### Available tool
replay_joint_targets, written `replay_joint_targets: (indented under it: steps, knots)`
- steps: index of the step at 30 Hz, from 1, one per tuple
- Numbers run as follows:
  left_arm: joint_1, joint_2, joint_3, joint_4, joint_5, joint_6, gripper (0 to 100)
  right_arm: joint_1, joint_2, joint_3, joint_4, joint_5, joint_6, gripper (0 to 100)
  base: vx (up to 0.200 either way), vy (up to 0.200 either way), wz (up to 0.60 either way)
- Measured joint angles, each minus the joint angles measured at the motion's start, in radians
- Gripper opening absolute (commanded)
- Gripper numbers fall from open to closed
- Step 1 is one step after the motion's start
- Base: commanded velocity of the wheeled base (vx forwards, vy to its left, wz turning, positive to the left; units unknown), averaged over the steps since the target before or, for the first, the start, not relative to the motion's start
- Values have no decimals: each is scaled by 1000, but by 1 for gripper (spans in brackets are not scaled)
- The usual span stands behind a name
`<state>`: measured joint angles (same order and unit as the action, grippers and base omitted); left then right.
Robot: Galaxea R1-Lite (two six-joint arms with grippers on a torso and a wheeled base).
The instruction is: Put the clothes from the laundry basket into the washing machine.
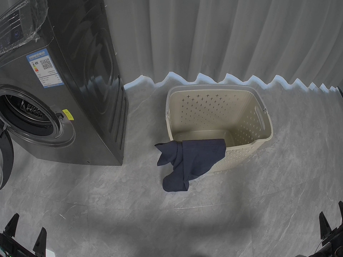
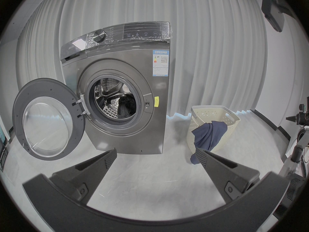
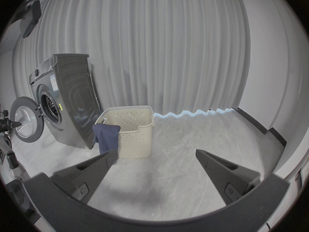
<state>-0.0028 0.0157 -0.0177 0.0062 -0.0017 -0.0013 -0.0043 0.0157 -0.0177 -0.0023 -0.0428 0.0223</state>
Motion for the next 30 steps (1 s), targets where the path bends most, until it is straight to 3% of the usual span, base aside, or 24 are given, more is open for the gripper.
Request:
replay_joint_targets:
  steps: [3,30]
  knots:
    - [0,0,0,0,0,1,100,0,0,0,0,0,0,100,200,0,0]
    - [-1,0,0,0,1,0,100,0,0,0,0,9,-22,100,0,0,0]
